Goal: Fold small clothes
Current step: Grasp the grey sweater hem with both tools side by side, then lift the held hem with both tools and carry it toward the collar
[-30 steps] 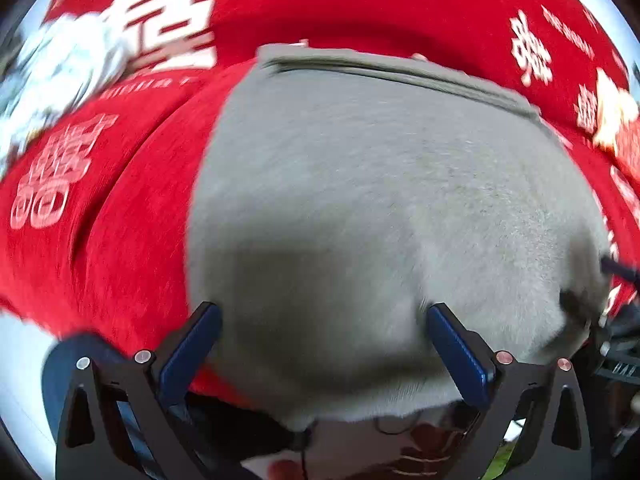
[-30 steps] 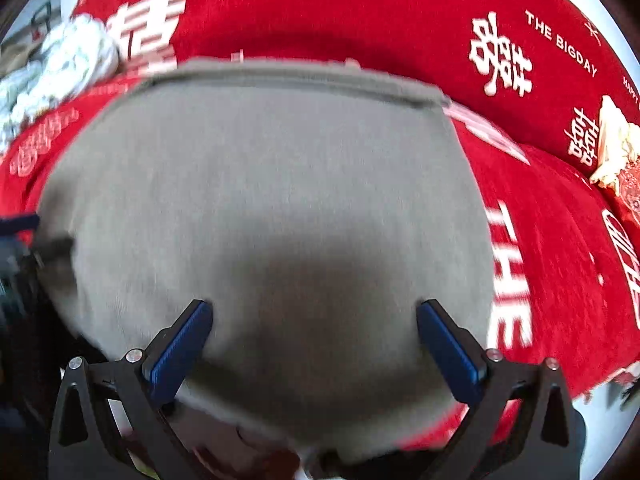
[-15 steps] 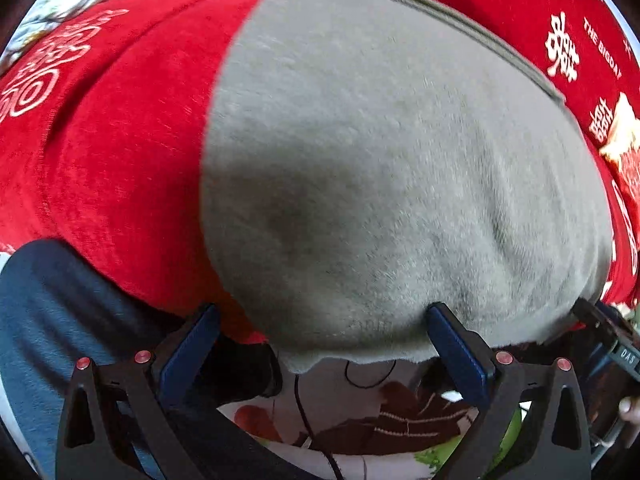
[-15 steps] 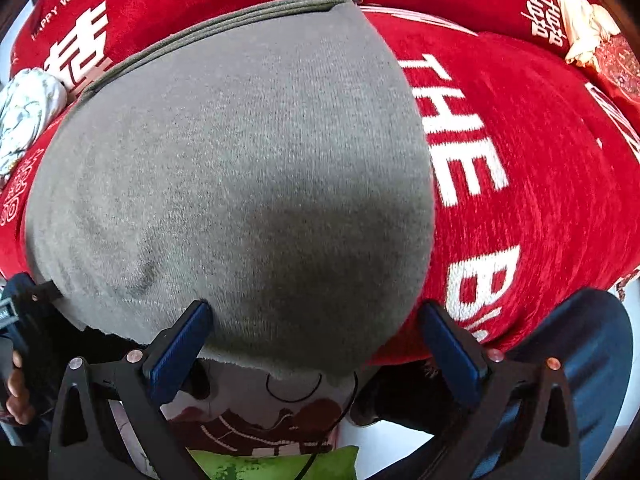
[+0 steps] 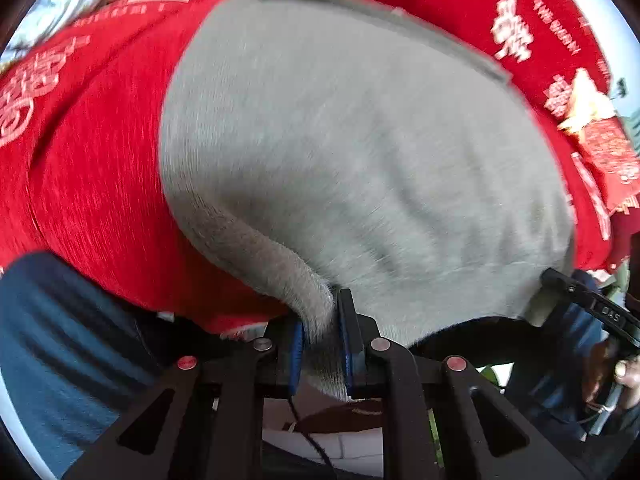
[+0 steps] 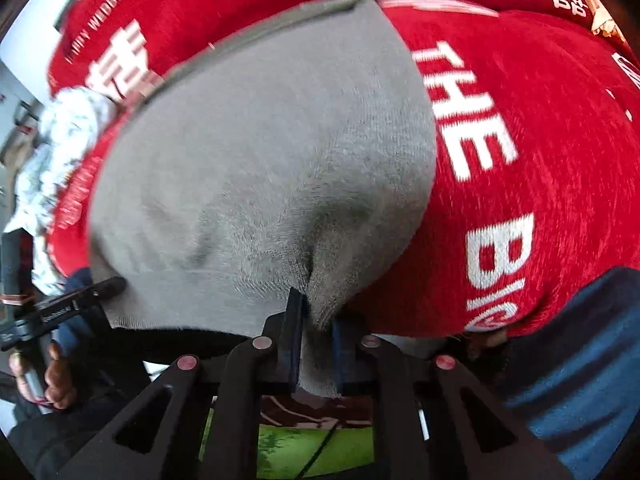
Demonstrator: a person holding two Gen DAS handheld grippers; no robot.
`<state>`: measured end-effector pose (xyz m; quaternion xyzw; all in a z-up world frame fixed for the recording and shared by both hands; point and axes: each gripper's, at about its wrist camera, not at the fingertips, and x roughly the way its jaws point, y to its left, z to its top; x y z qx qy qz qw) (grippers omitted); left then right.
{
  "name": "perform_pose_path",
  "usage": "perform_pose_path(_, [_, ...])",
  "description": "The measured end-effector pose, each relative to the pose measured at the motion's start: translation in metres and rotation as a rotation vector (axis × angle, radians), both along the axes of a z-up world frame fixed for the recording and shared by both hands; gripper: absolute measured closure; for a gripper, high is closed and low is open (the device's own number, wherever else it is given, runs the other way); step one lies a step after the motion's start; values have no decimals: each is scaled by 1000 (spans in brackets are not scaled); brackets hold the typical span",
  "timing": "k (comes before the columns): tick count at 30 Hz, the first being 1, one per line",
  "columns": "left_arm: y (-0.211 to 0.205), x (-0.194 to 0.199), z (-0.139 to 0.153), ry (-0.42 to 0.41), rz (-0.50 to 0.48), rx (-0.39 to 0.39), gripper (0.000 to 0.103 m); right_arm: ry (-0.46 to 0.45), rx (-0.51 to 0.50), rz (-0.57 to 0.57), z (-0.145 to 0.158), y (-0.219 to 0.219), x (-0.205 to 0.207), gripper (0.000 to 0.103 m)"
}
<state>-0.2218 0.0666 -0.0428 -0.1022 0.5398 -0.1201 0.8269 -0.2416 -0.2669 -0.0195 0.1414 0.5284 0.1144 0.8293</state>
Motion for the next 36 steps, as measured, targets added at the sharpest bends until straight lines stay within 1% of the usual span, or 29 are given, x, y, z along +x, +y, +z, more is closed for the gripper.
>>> perform_pose_path(3, [5,-6,27,-91,-3,-20,86,-74,80,4,21,-7,-5,90])
perform_pose_path(5, [10,-3,42,-132,5,-28,86,-124,117,4,36,-10,-5,90])
perform_pose_path(8, [16,10,63,-189,29,-46,86,-206,119,0,59,-13,2,90])
perform_pose_path(9, [19,20,71,-209,44,-43,86,-235,123,-14,67,-18,7,90])
perform_pose_path(11, [24,37,77,-237,78,-36,86,-270,144,-53,75,-19,21,90])
perform_pose_path(13, [26,53,82,-253,115,-39,86,-282,154,-94,79,-19,44,90])
perform_pose_path(15, [29,72,79,-237,147,-43,86,-267,128,-100,82,-10,63,90])
perform_pose_path(17, [32,84,69,-200,167,-48,86,-238,64,-87,74,0,79,90])
perform_pose_path(19, [37,91,58,-165,178,-75,86,-216,16,-72,65,10,89,89])
perform_pose_path(20, [39,93,52,-152,184,-96,86,-207,9,-74,59,12,91,89])
perform_pose_path(21, [44,93,46,-138,195,-138,86,-192,17,-81,53,10,94,85])
perform_pose_path(22, [47,92,43,-129,200,-168,86,-174,36,-90,49,6,95,83])
perform_pose_path(23, [52,91,39,-111,207,-215,85,-153,65,-100,46,2,96,83])
perform_pose_path(24, [54,89,36,-99,212,-243,83,-136,108,-108,43,-3,95,76])
perform_pose_path(25, [57,87,34,-85,214,-271,79,-133,142,-110,41,-6,93,68])
perform_pose_path(26, [59,86,32,-72,215,-297,67,-140,165,-109,41,-8,89,64])
perform_pose_path(27, [60,82,32,-71,215,-323,53,-150,176,-105,41,-9,83,54])
perform_pose_path(28, [60,78,34,-82,220,-332,46,-159,182,-101,41,-8,78,45])
perform_pose_path(29, [60,74,36,-96,226,-331,37,-168,190,-94,41,-8,73,43])
perform_pose_path(30, [59,69,37,-111,227,-326,36,-176,192,-89,41,-7,70,42])
perform_pose_path(33, [51,68,37,-109,221,-293,36,-181,192,-85,38,-3,66,42])
perform_pose_path(35, [46,70,37,-107,215,-277,38,-182,194,-83,37,-3,67,45])
perform_pose_path(36, [45,70,38,-110,212,-277,50,-181,189,-79,37,-2,67,58])
